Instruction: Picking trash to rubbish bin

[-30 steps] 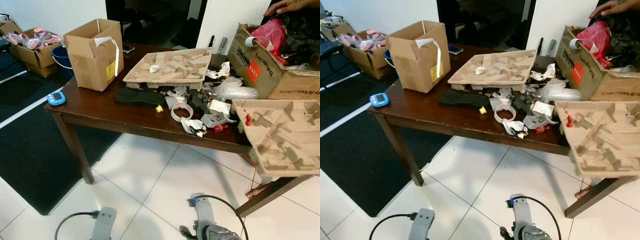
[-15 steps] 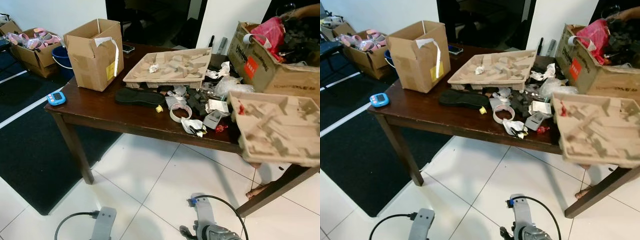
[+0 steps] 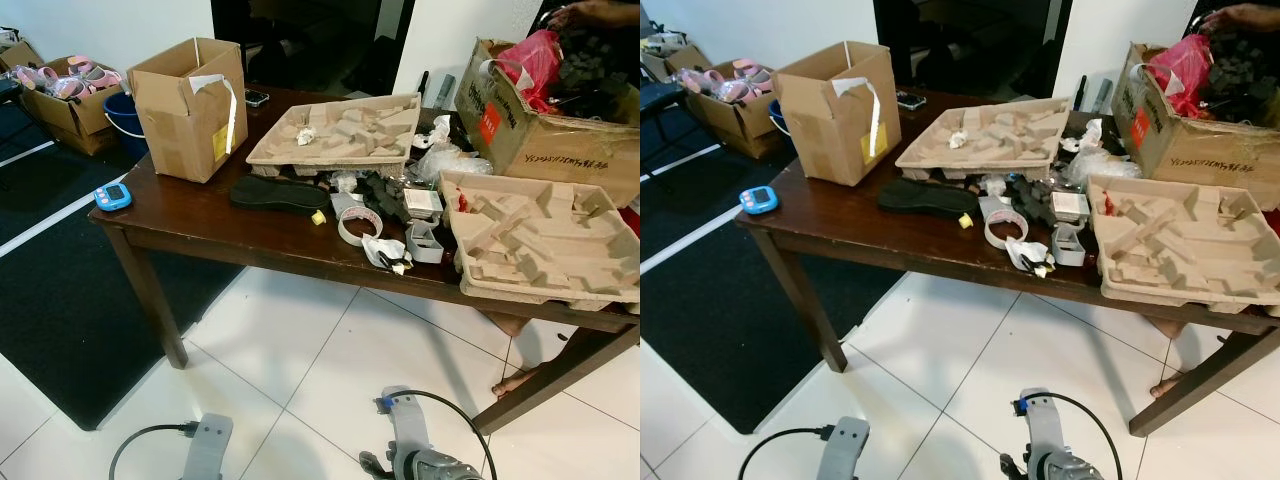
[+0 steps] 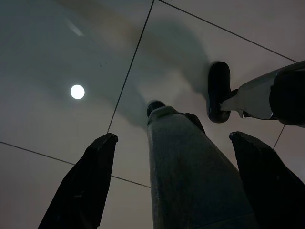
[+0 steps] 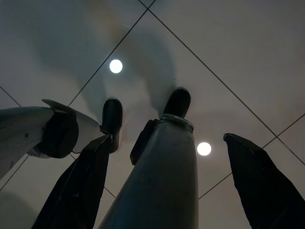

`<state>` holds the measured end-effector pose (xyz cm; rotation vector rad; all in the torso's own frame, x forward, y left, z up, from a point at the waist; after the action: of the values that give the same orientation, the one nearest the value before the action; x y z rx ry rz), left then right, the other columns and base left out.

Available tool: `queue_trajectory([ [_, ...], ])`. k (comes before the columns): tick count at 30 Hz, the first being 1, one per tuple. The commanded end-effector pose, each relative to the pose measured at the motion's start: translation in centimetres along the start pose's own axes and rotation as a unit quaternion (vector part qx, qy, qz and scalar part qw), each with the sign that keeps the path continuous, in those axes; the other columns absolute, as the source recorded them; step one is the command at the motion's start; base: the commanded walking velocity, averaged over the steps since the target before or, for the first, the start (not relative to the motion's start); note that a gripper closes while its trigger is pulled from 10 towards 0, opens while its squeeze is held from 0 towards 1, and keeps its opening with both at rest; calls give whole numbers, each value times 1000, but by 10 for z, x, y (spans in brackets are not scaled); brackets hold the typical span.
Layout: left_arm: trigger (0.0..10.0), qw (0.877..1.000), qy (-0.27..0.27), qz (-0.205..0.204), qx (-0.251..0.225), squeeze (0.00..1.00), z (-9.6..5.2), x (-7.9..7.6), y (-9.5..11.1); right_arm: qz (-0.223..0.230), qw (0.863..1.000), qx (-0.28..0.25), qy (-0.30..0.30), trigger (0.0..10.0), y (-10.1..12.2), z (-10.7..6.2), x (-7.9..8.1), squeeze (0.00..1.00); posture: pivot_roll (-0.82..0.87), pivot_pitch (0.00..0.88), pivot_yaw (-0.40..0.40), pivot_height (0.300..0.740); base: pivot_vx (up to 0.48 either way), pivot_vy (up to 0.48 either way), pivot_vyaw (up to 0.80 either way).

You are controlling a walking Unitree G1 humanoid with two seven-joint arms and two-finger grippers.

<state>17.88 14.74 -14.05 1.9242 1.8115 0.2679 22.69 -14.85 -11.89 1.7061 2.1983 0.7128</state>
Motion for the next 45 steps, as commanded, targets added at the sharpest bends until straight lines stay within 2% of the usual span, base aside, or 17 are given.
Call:
queue_trajectory([
  [1,10000,1000,-3,0,8,0,0,-2,-6,2,1000,10,-1,10000,-7,0,0,0,62,46,-36,740,0,0,0],
  [23,10000,1000,9,-2,21,0,-3,5,-16,5,1000,9,-1,10000,-6,-1,-1,0,61,50,-32,740,0,0,0],
  [45,10000,1000,13,-2,26,0,-3,6,-21,6,1000,7,-1,10000,-5,0,0,0,60,51,-30,740,0,0,0],
])
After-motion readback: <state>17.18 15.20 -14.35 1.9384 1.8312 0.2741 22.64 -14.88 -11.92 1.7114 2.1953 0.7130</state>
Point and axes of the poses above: a point about 5 cm out from each wrist's last joint towards the gripper, its own z axis pointing out of the wrist towards the gripper, its own y axis along the axis of the wrist's last joint, x = y × z, the point moved 5 cm from there along z, pointing out of the wrist towards the gripper, and after that the axes turned 7 degrees about -z, right-handed, at the moved point
